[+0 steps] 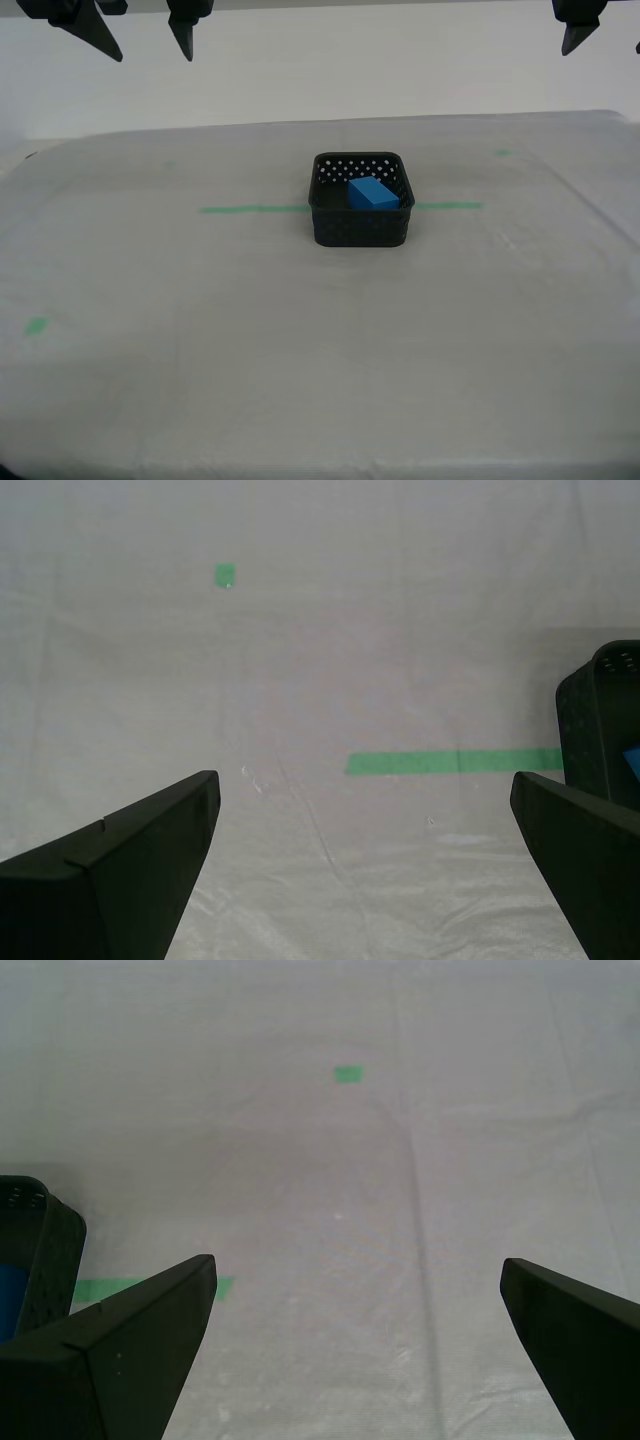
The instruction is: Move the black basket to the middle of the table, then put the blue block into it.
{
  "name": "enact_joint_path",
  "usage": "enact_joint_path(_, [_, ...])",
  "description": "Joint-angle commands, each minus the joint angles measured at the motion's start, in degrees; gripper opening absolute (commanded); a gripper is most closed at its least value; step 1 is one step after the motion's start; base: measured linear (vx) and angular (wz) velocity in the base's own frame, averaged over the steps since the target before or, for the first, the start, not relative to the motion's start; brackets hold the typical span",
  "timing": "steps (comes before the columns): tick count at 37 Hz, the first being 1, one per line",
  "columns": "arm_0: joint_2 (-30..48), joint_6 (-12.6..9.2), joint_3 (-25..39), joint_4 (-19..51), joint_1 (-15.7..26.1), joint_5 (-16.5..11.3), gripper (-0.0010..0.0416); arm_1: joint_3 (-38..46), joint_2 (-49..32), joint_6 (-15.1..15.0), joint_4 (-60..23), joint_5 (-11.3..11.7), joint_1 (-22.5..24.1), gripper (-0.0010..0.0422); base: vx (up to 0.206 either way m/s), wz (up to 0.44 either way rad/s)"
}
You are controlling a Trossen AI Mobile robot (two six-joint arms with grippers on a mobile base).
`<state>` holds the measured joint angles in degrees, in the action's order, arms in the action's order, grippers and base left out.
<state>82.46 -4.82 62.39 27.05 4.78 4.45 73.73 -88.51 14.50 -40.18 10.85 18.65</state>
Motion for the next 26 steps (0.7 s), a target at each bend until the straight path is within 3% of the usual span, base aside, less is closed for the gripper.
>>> enact_joint_path(1, [-0.02,-0.04,0.00,-0.07,0.04,0.15,0.0398,0.07,0.02,0.02,0.04,0.22,0.02,0.0400,0.000,0.000])
enact_joint_path(26, [-0.02,-0.04,0.00,-0.07,0.04,0.15,0.0398,0.07,0.02,0.02,0.04,0.22,0.02,0.0400,0.000,0.000])
